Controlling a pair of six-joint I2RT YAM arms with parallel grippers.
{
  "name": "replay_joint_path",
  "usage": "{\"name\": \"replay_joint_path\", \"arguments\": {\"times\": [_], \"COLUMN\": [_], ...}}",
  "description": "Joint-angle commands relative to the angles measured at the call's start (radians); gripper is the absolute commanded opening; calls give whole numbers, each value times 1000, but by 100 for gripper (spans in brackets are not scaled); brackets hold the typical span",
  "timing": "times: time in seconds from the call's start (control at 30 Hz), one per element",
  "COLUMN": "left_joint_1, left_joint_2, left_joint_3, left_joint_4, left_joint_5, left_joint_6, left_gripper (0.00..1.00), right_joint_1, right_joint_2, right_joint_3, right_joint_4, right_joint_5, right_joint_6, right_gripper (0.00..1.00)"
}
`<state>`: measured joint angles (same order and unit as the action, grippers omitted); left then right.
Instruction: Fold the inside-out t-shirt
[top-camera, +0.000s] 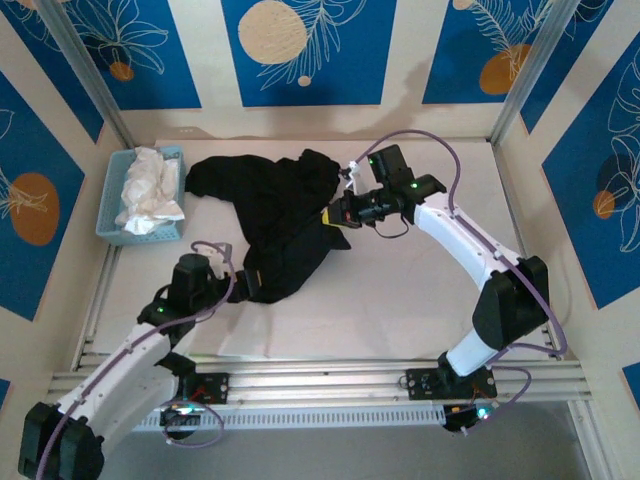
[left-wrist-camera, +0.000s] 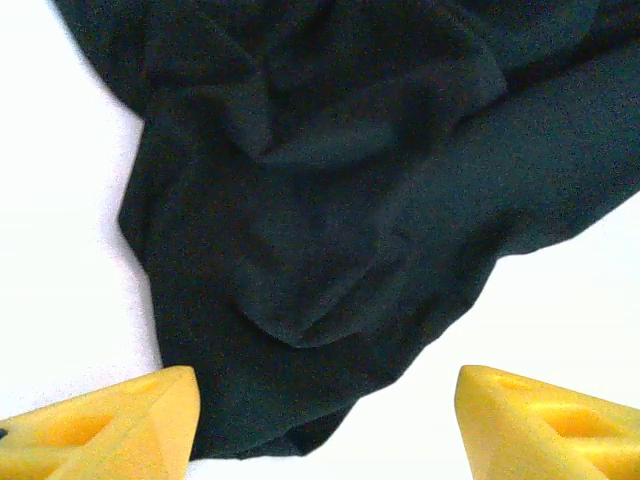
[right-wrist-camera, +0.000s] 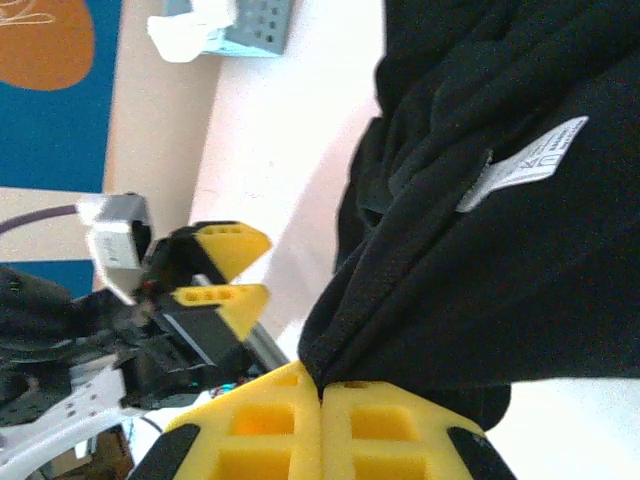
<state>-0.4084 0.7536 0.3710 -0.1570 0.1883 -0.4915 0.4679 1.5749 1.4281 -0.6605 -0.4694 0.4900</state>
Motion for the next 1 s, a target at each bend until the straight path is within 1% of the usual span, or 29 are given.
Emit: {"name": "replay_joint_path", "arguments": {"times": [0.0, 0.1, 0.13, 0.17, 0.2, 0.3, 0.43, 0.53, 0.63, 0.77, 0.97], "left_joint_1": [-37, -44, -45, -46, -46, -47, -48, -47, -47, -47, -48], "left_joint_2": [6, 38, 50, 62, 72, 88, 85, 85, 84, 86, 105], "left_joint_3": [9, 33, 39, 45, 51, 58, 59, 60, 59, 53, 54], "left_joint_4": [-19, -40, -46, -50, -57, -71, -79, -85, -88, -85, -78], "left_joint_5": [-65, -110, -120, -129, -135, -144, -143, -145, -147, -156, -156], "left_joint_6": [24, 20, 22, 23, 24, 22, 22, 21, 17, 16, 19], "left_gripper": [68, 68, 68, 68, 68, 68, 68, 68, 68, 68, 68], "right_joint_1": [44, 113, 126, 136, 143, 153, 167, 161, 137, 113, 95], "right_joint_2": [-24, 42, 69, 96, 120, 152, 216, 276, 292, 271, 215], "right_joint_3": [175, 295, 309, 312, 302, 230, 177, 162, 121, 59, -33], "right_joint_4": [-167, -389, -428, -459, -468, -401, -322, -319, -297, -278, -262], "right_joint_5": [121, 519, 597, 648, 659, 593, 487, 492, 477, 444, 416], "right_joint_6": [-100, -193, -203, -207, -205, -193, -179, -191, -198, -200, -213], "right_gripper": [0, 0, 0, 0, 0, 0, 1, 4, 6, 13, 29]}}
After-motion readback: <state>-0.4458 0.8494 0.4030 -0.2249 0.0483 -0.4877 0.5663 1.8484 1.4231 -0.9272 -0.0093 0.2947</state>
